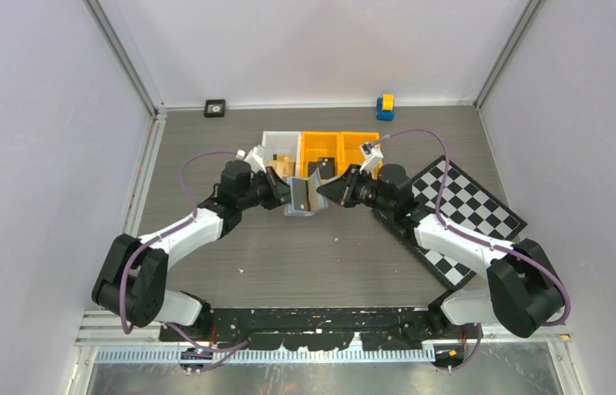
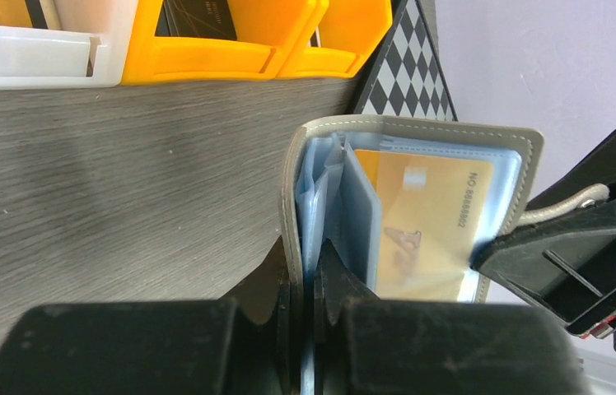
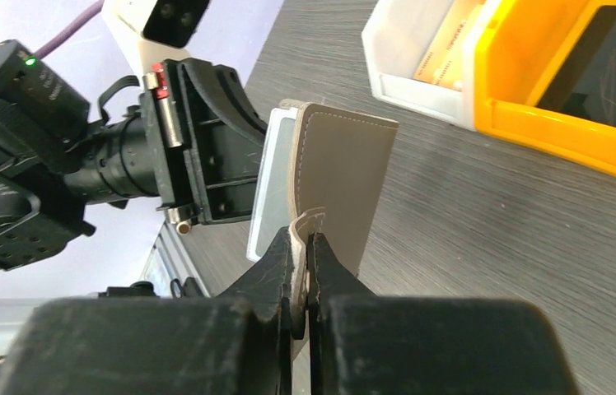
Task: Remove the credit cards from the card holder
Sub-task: Remove the credit card from the card holder.
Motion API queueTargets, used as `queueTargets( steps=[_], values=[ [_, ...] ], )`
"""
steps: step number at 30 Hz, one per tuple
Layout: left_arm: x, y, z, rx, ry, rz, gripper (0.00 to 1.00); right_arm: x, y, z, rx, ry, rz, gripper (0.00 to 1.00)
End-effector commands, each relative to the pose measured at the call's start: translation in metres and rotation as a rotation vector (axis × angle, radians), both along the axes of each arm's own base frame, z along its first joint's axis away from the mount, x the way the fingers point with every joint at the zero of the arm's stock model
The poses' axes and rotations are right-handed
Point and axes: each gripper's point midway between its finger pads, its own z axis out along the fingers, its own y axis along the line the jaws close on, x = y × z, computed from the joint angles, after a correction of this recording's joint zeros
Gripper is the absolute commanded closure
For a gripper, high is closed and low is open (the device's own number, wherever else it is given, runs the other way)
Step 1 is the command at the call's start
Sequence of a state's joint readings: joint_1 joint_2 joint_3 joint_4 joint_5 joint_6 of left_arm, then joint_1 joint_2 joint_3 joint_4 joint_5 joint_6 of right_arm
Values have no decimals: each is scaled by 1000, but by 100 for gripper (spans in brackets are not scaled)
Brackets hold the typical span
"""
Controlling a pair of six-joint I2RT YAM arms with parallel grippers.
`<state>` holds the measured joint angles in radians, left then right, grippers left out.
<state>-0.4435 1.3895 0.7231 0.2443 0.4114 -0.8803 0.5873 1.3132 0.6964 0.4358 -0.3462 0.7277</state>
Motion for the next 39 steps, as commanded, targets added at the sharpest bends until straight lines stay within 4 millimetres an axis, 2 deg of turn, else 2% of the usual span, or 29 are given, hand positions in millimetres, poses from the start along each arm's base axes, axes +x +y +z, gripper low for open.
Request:
queueTargets(
  steps=[1, 3, 8, 11, 15, 17, 23, 32, 34, 35, 36, 39],
  values=[
    [8, -7, 25, -16, -66, -16, 98, 7, -5, 26, -8, -71, -66, 100],
    [8, -1, 23, 7, -59, 16, 94, 13, -16, 23, -30, -68, -133, 99],
    [6, 5, 36, -29, -105, 42, 80, 20, -43, 27, -24, -75, -256, 100],
    [5, 9, 42, -69, -113, 46, 70, 20, -44, 28, -5, -69, -246, 100],
    [4, 13, 52, -152, -144, 41, 47, 18, -37, 31, 37, -63, -199, 99],
    [3, 15, 56, -185, -161, 45, 40, 18, -35, 31, 45, -60, -189, 99],
    [3, 9, 54, -220, -151, 13, 34, 13, -30, 37, 88, -70, -141, 99],
    [4, 25, 55, -254, -177, 91, 28, 16, -32, 36, 103, -48, -149, 100],
    [4, 27, 57, -273, -184, 98, 20, 17, -33, 35, 111, -43, -147, 99],
    [3, 28, 58, -283, -186, 98, 8, 17, -33, 35, 114, -42, -146, 99],
    [4, 29, 59, -289, -187, 99, 2, 17, -33, 35, 117, -41, -145, 99],
    [5, 32, 59, -303, -182, 112, 0, 17, -32, 35, 129, -36, -137, 100]
  ],
)
